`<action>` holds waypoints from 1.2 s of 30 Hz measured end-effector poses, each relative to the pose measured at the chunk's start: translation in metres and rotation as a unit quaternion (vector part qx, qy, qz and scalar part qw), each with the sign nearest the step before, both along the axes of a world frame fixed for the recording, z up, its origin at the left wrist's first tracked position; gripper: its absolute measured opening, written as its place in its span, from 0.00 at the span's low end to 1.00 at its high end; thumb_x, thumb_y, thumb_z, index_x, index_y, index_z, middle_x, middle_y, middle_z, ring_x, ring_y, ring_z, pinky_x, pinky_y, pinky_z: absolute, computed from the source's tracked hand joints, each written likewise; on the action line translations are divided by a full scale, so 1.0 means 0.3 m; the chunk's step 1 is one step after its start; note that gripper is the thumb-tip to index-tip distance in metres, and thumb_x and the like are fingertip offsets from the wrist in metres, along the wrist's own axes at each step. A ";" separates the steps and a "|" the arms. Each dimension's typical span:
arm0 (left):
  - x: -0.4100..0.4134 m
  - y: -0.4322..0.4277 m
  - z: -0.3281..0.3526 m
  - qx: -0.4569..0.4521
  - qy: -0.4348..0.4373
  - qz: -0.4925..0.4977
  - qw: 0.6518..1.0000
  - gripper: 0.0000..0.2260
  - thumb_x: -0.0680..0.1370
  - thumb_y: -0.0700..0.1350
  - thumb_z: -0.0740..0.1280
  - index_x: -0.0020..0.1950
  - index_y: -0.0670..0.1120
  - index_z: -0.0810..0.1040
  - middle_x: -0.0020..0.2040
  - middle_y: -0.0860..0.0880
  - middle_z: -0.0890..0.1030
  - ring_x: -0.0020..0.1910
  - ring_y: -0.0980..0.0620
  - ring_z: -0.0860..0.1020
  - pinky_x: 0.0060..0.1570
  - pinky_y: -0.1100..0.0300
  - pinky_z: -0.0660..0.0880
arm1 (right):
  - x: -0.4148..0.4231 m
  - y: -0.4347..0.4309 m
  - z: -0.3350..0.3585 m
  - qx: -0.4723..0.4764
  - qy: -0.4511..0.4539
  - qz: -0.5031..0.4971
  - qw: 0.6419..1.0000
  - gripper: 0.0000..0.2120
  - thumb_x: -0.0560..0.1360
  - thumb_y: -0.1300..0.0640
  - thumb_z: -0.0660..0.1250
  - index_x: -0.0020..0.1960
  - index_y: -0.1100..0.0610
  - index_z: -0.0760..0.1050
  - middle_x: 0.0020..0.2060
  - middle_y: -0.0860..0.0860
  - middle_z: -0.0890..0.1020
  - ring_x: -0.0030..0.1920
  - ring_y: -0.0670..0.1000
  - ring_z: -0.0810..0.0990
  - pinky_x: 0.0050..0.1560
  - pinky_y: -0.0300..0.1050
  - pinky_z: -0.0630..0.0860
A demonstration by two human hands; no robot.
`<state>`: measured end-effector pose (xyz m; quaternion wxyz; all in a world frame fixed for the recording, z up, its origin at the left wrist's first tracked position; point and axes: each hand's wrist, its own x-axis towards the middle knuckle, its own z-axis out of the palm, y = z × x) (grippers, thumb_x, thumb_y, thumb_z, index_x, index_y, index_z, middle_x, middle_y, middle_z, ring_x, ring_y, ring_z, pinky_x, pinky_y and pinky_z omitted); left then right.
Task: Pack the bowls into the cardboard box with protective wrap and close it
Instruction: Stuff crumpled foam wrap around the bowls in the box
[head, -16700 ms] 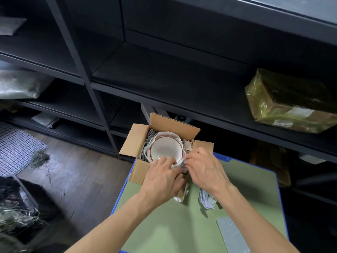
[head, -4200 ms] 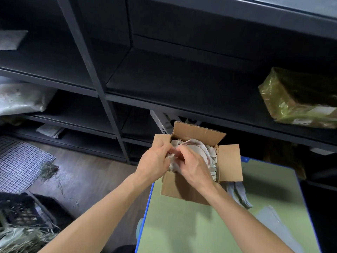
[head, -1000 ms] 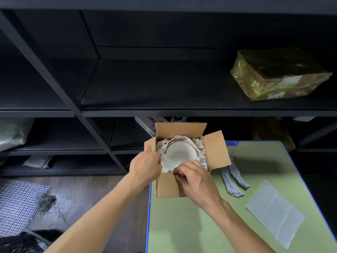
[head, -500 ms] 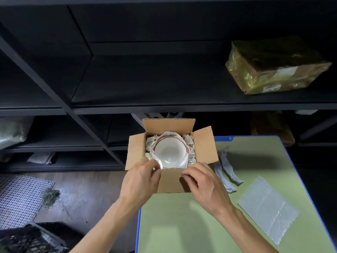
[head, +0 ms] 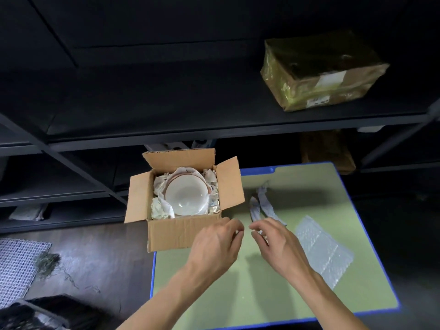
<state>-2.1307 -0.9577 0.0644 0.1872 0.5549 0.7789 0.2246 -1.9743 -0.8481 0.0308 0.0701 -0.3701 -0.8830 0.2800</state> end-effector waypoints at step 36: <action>0.172 0.299 -0.093 -0.006 0.028 -0.079 0.996 0.20 0.78 0.45 0.62 0.71 0.51 0.68 0.65 0.49 0.70 0.59 0.46 0.72 0.49 0.50 0.78 | 0.114 0.315 -0.045 -0.053 -0.075 -0.094 0.991 0.13 0.78 0.54 0.62 0.61 0.53 0.71 0.51 0.51 0.81 0.54 0.56 0.77 0.49 0.50 0.73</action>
